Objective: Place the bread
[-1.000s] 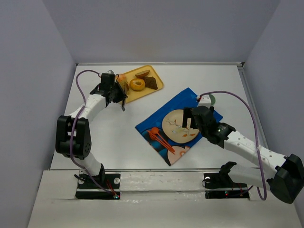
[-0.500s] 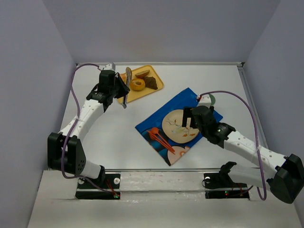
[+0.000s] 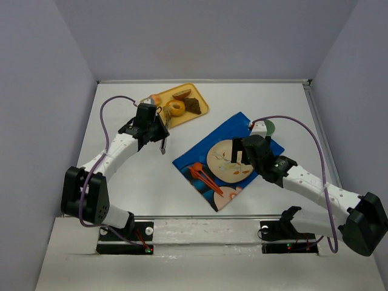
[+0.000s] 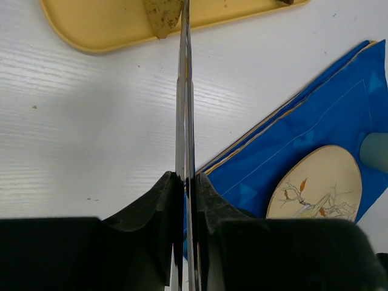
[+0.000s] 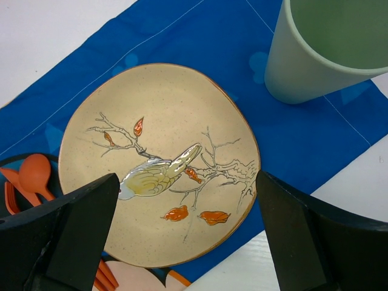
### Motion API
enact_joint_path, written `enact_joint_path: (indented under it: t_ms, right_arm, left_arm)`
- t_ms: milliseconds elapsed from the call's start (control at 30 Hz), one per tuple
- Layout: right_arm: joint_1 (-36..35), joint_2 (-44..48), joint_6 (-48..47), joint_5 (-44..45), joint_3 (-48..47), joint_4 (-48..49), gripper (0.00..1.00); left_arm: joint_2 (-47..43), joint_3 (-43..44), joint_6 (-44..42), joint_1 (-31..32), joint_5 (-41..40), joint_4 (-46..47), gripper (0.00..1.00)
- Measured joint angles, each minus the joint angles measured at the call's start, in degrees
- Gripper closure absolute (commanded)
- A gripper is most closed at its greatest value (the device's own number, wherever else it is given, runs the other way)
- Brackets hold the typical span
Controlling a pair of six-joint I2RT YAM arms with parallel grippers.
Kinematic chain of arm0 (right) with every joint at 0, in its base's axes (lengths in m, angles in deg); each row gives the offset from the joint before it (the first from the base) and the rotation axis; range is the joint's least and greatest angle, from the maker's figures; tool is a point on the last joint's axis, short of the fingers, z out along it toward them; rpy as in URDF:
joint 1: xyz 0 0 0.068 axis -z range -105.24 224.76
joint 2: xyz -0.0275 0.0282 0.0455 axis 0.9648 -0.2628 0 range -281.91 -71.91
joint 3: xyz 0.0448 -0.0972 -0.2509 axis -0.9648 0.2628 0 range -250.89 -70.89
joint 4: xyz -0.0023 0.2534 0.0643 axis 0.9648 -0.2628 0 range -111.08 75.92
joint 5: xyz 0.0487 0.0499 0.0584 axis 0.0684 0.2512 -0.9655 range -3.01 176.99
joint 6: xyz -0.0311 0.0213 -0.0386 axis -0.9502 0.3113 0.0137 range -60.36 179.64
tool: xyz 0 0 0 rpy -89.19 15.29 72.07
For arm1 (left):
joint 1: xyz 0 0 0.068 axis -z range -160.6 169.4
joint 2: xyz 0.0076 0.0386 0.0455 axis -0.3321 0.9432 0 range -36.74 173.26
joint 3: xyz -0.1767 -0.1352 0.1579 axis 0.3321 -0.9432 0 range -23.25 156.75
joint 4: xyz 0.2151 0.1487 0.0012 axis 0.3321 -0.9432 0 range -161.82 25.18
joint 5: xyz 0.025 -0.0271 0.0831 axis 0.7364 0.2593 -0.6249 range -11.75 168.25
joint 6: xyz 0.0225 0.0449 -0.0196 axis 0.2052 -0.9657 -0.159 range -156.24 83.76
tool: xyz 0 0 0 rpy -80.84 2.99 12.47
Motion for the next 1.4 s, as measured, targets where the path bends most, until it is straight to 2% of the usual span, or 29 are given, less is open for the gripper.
enact_joint_path:
  t_ms: [167, 333, 600, 700, 800, 833, 900, 933, 1033, 1233, 1400]
  right_arm:
    - [0.0, -0.3, 0.0, -0.2, 0.0, 0.1, 0.0]
    - [0.0, -0.2, 0.0, -0.2, 0.0, 0.0, 0.0]
    - [0.0, -0.2, 0.0, -0.2, 0.0, 0.0, 0.0]
    - [0.0, -0.2, 0.0, -0.2, 0.0, 0.1, 0.0]
    - [0.0, -0.2, 0.0, -0.2, 0.0, 0.0, 0.0]
    - [0.0, -0.2, 0.0, -0.2, 0.0, 0.1, 0.0]
    - [0.0, -0.2, 0.0, -0.2, 0.0, 0.0, 0.0]
    - [0.0, -0.2, 0.0, -0.2, 0.0, 0.1, 0.0]
    - [0.0, -0.2, 0.0, -0.1, 0.0, 0.1, 0.0]
    - [0.0, 0.4, 0.0, -0.1, 0.1, 0.0, 0.0]
    - [0.0, 1.7, 0.1, 0.2, 0.1, 0.0, 0.0]
  left_arm:
    - [0.1, 0.1, 0.3, 0.5, -1.2, -1.1, 0.37]
    - [0.8, 0.5, -0.1, 0.7, -1.9, -2.4, 0.31]
    - [3.3, 3.4, -2.0, 1.2, -4.2, -3.0, 0.31]
    - [5.3, 4.8, -3.0, 1.2, -5.4, -3.3, 0.35]
    - [8.5, 7.4, -3.7, 1.2, -6.7, -3.5, 0.46]
    - [9.4, 8.1, -3.8, 1.2, -7.1, -3.5, 0.54]
    - [11.5, 9.7, -4.4, 1.2, -8.0, -3.9, 0.63]
    - [12.0, 10.1, -4.3, 1.3, -8.2, -3.8, 0.75]
    - [12.7, 10.5, -4.8, 1.6, -9.0, -4.1, 0.91]
    - [10.8, 10.8, -4.9, 4.6, -12.9, -6.6, 0.94]
    - [2.8, 9.5, -4.0, 7.1, -13.6, -7.5, 0.93]
